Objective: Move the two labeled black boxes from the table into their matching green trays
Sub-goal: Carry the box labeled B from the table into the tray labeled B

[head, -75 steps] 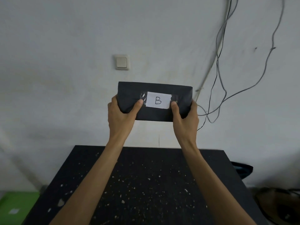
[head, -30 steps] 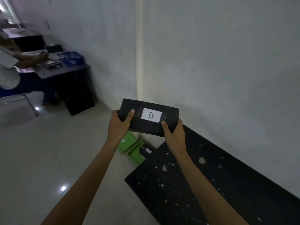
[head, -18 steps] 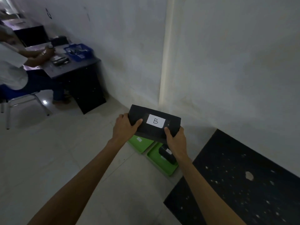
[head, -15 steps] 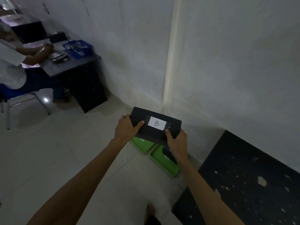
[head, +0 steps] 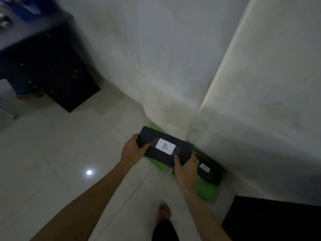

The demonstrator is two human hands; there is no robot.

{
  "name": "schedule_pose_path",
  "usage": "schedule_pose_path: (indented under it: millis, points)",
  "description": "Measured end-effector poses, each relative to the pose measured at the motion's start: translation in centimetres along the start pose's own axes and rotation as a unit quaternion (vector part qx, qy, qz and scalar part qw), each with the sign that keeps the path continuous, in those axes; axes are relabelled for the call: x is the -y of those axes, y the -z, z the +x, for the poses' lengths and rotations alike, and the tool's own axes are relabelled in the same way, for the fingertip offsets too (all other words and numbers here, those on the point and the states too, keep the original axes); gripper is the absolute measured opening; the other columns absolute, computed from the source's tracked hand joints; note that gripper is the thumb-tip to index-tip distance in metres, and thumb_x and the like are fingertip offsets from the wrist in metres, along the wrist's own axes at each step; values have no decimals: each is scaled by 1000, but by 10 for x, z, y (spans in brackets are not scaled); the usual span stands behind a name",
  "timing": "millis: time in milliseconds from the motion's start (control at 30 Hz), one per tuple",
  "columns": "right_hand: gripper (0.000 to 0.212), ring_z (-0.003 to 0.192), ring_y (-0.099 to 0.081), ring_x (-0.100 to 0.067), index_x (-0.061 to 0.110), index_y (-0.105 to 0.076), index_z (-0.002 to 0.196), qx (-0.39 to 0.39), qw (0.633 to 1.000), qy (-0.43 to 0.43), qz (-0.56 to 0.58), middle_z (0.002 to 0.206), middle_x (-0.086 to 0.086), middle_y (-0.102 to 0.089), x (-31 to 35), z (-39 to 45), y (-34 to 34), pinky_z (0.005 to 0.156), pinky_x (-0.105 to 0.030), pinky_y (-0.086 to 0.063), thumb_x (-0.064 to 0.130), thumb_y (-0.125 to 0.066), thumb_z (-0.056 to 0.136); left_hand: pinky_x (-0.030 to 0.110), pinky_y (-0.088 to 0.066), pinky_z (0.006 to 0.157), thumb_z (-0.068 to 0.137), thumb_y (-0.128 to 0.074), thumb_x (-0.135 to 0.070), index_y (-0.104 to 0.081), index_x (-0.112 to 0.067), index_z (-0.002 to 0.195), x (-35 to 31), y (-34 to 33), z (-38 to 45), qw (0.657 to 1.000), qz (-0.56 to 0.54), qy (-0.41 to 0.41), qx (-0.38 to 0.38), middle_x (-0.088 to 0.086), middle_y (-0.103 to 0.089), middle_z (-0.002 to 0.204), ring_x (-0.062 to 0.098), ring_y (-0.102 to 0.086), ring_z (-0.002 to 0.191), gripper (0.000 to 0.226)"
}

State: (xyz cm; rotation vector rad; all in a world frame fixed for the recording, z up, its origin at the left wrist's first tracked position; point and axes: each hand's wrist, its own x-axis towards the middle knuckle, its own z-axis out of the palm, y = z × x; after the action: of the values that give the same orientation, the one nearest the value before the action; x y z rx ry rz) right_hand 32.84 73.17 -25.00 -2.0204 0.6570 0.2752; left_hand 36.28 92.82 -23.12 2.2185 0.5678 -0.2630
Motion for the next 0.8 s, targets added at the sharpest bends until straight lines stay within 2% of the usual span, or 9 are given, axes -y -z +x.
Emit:
schedule_pose_path:
  millis: [100,167,300,400,467,567,667,733,800]
  points:
    - [76,119,-61,-33,4,-34,154,-3,1000,-18,24,142,-17,-46,-32,70,-63,86,-24,-47,28,-72,92,29,-48,78,85,-72,-27,-57,-12,130,43,-43,90,1000,-25,7,16,11,-66,117,24,-63,100,50]
    - [73,119,-62,-32,3,-36,153,-2,999,-24,30,141,-17,-49,-60,116,-104,86,-23,-46,26,-70,93,26,-46,75,86,-71,-27,-62,-11,125,78,-76,146,999,-44,21,16,12,-69,114,20,-61,91,43]
    - [63,117,-65,-29,4,-41,150,17,998,-32,56,139,-16,-58,-135,222,-197,92,-26,-53,19,-67,95,27,-47,81,86,-72,-28,-63,-10,125,158,-164,267,998,-53,19,36,12,-69,116,21,-61,91,43]
    - [56,117,-65,-29,3,-47,146,4,996,-41,83,135,-17,-63,-182,289,-251,97,-33,-53,13,-66,95,31,-49,89,86,-72,-26,-63,-8,125,203,-220,334,998,-51,16,41,14,-68,120,27,-64,102,45]
    - [54,118,-64,-29,2,-50,144,-16,994,-66,84,135,-17,-63,-209,323,-277,95,-29,-50,15,-66,94,30,-48,88,84,-74,-26,-65,-7,123,226,-253,364,998,-39,13,50,16,-68,119,31,-64,107,44]
    - [54,120,-64,-30,4,-52,142,-31,994,-79,67,136,-16,-63,-242,358,-303,99,-34,-51,19,-67,92,26,-42,82,82,-75,-29,-64,-6,124,249,-291,396,997,-27,11,65,16,-67,120,32,-63,109,49]
    - [55,120,-64,-30,6,-50,144,-32,993,-98,53,137,-16,-62,-262,373,-317,93,-23,-46,18,-66,93,29,-45,87,81,-75,-31,-57,-6,132,263,-313,412,996,-27,23,87,15,-64,125,31,-62,111,59]
    - [55,120,-64,-31,3,-49,144,-37,990,-121,56,137,-17,-61,-269,378,-319,88,-20,-42,17,-66,94,30,-47,86,80,-76,-32,-56,-8,132,269,-322,413,993,-30,21,112,8,-64,121,27,-61,106,61]
    - [58,121,-63,-34,1,-47,146,-45,988,-138,53,138,-19,-60,-272,381,-320,88,-23,-44,18,-67,94,26,-45,78,79,-76,-34,-60,-13,125,271,-327,413,988,-40,19,146,1,-66,111,22,-63,100,54]
